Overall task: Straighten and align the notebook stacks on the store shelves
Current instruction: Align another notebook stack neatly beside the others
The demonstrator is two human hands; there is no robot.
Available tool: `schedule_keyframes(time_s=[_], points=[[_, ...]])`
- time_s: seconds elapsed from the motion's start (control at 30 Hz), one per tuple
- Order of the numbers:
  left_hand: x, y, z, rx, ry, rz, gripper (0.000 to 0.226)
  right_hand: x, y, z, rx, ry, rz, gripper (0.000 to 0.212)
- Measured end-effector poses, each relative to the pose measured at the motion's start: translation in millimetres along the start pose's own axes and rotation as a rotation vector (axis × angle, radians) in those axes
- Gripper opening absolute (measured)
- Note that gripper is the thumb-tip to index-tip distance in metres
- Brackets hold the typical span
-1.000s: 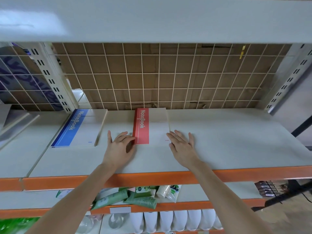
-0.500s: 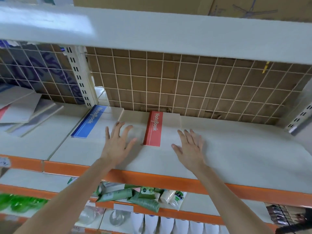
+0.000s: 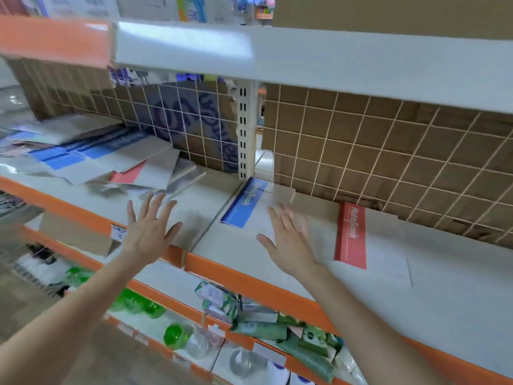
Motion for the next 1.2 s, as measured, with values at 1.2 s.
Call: schedule_keyframes(time_s=[1.2], points=[[-129, -101, 35, 0.275, -0.167, 0.416, 0.052, -211, -184, 95, 0.067, 0.203, -0.127, 0.064]])
Point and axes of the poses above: each hand's wrist, its own y-axis away from the middle knuckle, its own z-axis out of the palm, x = y × z, the point moved 5 cm from there along -y, towards the middle knuckle, and after that the axes turned 7 degrees about x, right-handed, at the moved point
